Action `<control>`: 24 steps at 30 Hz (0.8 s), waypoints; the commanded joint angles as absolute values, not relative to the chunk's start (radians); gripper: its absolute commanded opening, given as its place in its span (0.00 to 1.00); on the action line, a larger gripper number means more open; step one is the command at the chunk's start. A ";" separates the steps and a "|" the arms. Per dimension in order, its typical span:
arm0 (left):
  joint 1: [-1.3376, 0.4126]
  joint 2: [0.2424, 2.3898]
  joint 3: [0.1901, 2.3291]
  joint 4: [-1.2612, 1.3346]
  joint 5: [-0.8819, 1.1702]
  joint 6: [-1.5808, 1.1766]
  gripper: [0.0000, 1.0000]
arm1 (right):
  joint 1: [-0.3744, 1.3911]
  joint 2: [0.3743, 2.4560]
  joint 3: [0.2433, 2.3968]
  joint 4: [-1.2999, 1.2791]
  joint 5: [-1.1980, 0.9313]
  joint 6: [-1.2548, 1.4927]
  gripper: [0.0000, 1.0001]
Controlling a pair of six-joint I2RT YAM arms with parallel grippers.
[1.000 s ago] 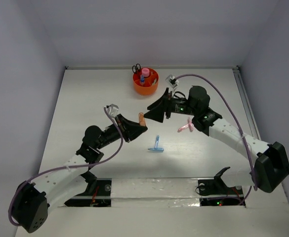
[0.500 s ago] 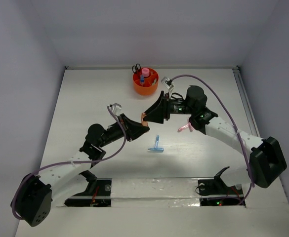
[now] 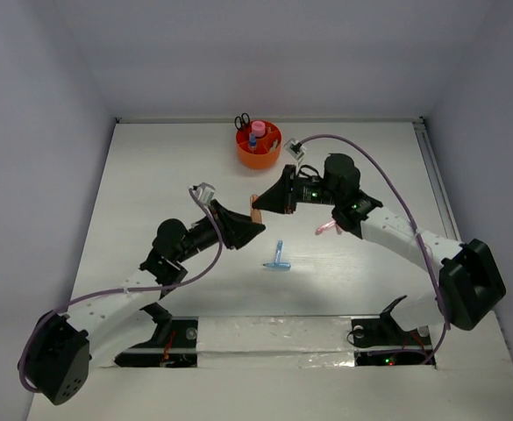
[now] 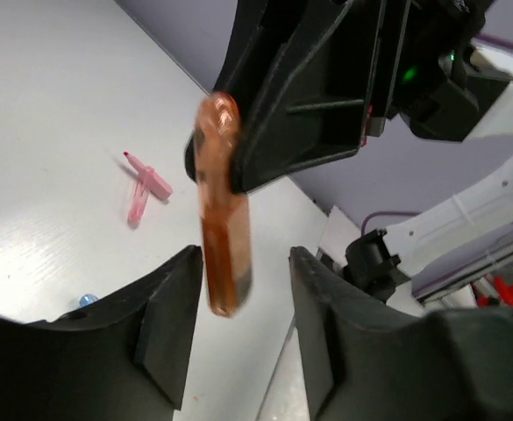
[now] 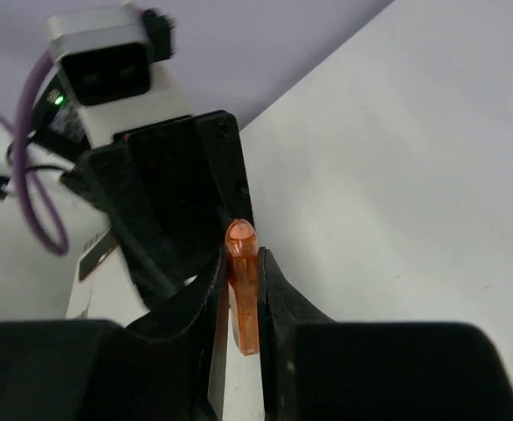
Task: Sort the stationery into containers
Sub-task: Place the pen in the storage box.
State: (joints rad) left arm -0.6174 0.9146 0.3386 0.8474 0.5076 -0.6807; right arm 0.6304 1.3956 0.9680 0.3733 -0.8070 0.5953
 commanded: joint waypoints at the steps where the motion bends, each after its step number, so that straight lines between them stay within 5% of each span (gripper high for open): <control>1: -0.620 0.841 0.385 0.770 0.422 -0.595 0.43 | 0.638 1.396 1.020 0.389 -0.672 0.606 0.00; 7: -0.620 0.695 0.362 0.579 0.298 -0.543 0.77 | 0.614 1.471 1.072 0.477 -0.572 0.680 0.00; 13: -0.620 0.520 0.281 0.462 0.170 -0.552 0.93 | 0.490 1.644 1.227 0.462 -0.441 0.658 0.00; 24: -0.620 0.492 0.206 0.474 0.052 -0.492 0.99 | 0.397 1.977 1.594 0.342 -0.157 0.424 0.00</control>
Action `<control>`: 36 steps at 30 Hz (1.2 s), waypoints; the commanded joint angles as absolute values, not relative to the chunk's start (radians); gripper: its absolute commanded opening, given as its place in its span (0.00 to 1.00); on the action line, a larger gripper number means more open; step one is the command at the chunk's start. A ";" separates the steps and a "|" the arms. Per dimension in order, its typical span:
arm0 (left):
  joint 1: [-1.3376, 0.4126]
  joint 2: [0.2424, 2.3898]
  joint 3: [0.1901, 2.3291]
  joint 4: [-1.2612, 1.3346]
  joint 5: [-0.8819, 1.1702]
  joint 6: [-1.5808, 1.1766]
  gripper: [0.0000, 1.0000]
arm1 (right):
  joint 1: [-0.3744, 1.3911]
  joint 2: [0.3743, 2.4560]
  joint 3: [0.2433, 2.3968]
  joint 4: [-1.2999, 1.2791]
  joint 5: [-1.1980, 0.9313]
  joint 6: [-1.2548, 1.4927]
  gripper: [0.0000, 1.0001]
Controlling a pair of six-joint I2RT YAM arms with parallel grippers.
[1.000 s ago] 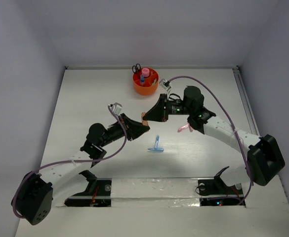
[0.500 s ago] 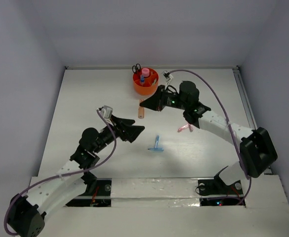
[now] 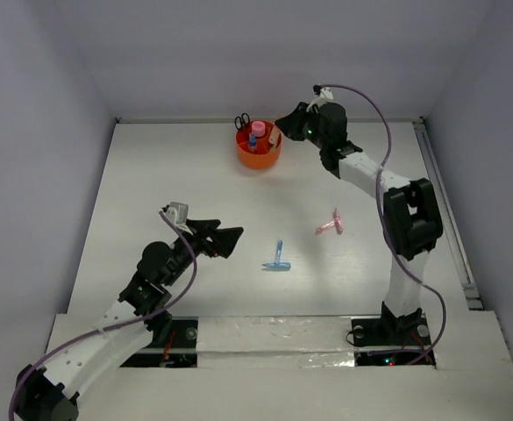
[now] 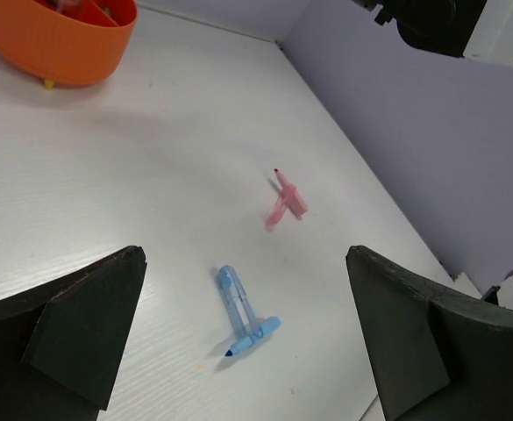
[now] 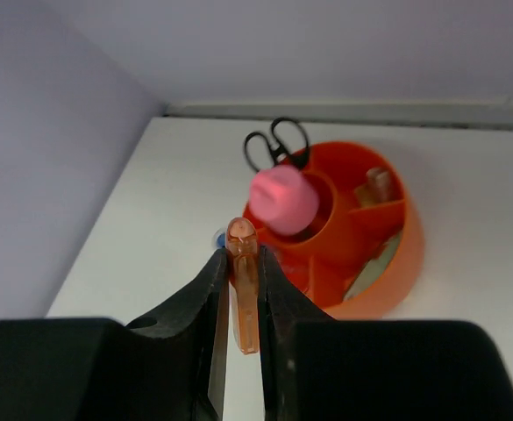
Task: Sort the stationery into containers
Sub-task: Place the pen in the storage box.
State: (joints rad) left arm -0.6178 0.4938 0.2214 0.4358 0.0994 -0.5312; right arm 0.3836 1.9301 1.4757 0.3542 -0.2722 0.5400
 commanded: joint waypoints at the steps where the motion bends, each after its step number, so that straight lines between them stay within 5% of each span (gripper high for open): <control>1: -0.620 0.495 0.201 0.479 0.051 -0.488 0.99 | 0.397 1.996 1.615 0.336 -0.122 0.413 0.00; 12: -0.620 0.529 0.166 0.517 0.017 -0.456 0.99 | 0.388 2.210 1.871 0.233 -0.072 0.342 0.00; 19: -0.620 0.549 0.164 0.523 0.009 -0.454 0.99 | 0.388 2.238 1.841 0.261 -0.083 0.368 0.01; 22: -0.620 0.555 0.166 0.529 0.011 -0.459 0.99 | 0.388 2.240 1.825 0.265 -0.086 0.374 0.15; 24: -0.620 0.557 0.169 0.525 0.014 -0.465 0.99 | 0.388 2.224 1.815 0.264 -0.086 0.373 0.38; 27: -0.620 0.554 0.172 0.523 0.020 -0.477 0.99 | 0.388 2.204 1.822 0.253 -0.098 0.361 0.57; 33: -0.620 0.529 0.201 0.467 0.009 -0.523 0.99 | 0.388 2.082 1.772 0.193 -0.117 0.325 0.65; 36: -0.620 0.508 0.225 0.431 -0.038 -0.541 0.99 | 0.388 1.921 1.585 0.202 -0.162 0.339 0.59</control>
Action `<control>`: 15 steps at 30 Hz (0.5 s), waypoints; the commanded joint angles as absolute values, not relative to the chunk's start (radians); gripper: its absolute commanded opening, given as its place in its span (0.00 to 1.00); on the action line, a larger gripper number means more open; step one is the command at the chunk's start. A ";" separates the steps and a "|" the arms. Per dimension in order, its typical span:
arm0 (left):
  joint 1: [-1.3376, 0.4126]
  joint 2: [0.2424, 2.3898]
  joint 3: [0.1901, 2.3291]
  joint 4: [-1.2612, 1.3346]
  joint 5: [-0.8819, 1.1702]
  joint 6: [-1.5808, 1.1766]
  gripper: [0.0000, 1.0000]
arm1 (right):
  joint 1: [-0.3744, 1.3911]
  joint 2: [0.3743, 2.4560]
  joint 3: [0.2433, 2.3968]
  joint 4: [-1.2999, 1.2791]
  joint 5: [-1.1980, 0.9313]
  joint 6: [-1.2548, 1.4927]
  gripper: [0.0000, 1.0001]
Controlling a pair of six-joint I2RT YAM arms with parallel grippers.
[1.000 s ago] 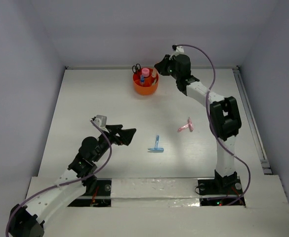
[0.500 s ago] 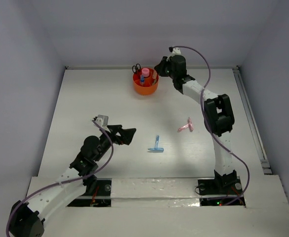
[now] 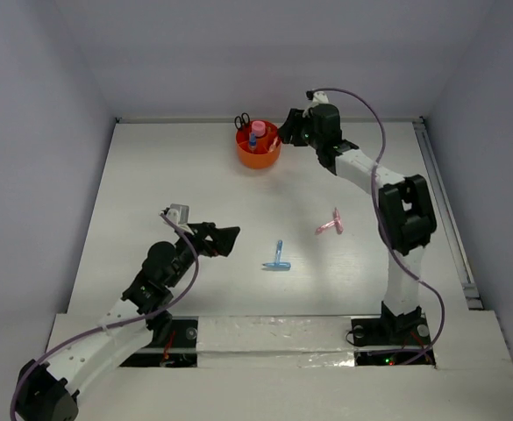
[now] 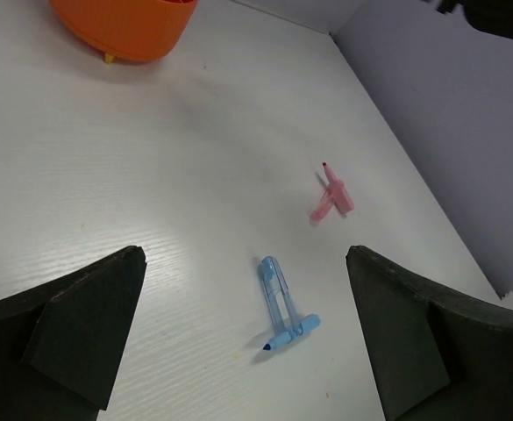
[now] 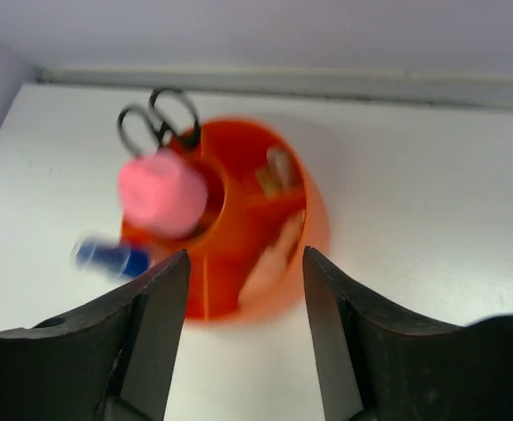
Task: Sort the stationery into containers
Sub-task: Place the pen in the storage box.
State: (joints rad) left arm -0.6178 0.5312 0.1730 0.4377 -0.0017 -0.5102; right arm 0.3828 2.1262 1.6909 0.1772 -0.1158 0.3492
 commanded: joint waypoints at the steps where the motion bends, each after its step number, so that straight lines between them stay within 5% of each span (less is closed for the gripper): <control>1: -0.620 0.505 0.233 0.428 -0.052 -0.543 0.99 | 0.397 1.878 1.528 0.198 -0.187 0.350 0.56; 6: -0.620 0.541 0.314 0.384 -0.089 -0.555 0.99 | 0.498 1.593 1.156 0.063 -0.354 0.373 0.19; 8: -0.620 0.569 0.342 0.373 -0.078 -0.563 0.99 | 0.550 1.517 1.068 -0.053 -0.350 0.359 0.13; 11: -0.620 0.594 0.342 0.380 -0.045 -0.568 0.99 | 0.655 1.399 0.983 -0.184 -0.287 0.350 0.26; 13: -0.620 0.600 0.334 0.382 -0.044 -0.575 0.99 | 0.707 1.353 0.944 -0.270 -0.278 0.365 0.50; 15: -0.620 0.597 0.328 0.383 -0.037 -0.586 0.99 | 0.730 1.335 0.924 -0.332 -0.252 0.341 0.62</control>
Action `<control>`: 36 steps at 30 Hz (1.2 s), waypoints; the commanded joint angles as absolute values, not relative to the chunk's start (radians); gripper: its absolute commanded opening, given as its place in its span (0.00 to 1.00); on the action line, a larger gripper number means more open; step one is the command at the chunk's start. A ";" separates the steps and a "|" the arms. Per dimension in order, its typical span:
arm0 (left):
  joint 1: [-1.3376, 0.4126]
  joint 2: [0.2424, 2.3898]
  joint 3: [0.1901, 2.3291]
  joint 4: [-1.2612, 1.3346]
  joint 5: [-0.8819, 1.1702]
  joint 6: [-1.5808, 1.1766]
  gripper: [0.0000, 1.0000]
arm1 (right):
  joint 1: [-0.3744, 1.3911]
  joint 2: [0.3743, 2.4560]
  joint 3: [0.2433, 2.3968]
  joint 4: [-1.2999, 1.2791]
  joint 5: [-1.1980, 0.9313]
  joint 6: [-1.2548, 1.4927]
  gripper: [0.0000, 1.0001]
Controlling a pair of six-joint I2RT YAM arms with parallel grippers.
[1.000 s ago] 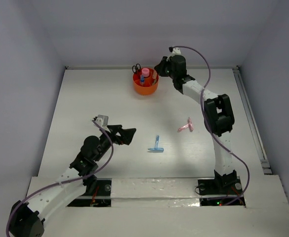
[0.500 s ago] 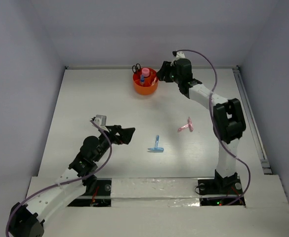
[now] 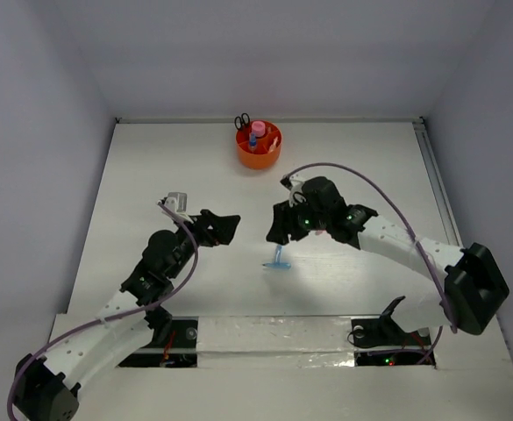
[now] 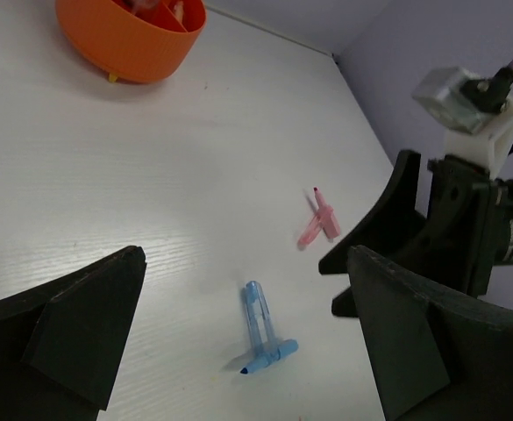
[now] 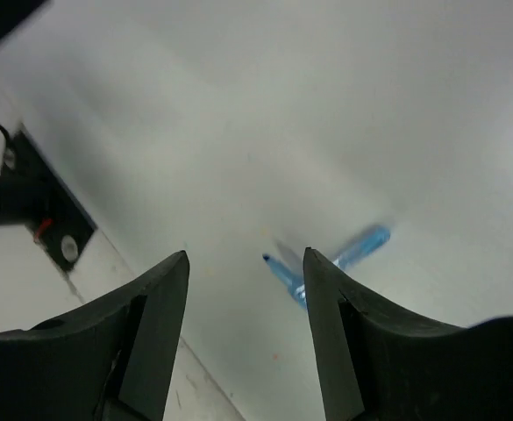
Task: Sort the stationery into containers
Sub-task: Pick up the pen from the center of the board.
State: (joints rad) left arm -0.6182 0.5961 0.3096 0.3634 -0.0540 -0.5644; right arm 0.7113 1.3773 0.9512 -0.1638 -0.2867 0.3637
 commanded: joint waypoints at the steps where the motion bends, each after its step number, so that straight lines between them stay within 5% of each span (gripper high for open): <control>1: -0.620 0.594 0.324 0.385 -0.028 -0.589 0.99 | 0.741 1.335 0.919 -0.356 -0.252 0.324 0.63; 13: -0.620 0.557 0.308 0.339 -0.054 -0.581 0.99 | 0.782 1.489 0.991 -0.516 -0.359 0.156 0.61; 21: -0.620 0.586 0.288 0.362 -0.011 -0.597 0.99 | 0.782 1.598 1.028 -0.345 -0.193 0.362 0.80; 24: -0.620 0.577 0.278 0.368 -0.005 -0.604 0.99 | 0.782 1.647 1.055 -0.327 -0.189 0.405 0.80; 36: -0.620 0.575 0.264 0.370 0.025 -0.594 0.99 | 0.782 1.741 1.092 -0.364 -0.075 0.408 0.41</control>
State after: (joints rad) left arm -0.6182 0.5842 0.2615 0.3317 -0.0036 -0.6014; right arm 0.7738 1.7275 1.0485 -0.3782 -0.1310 0.4007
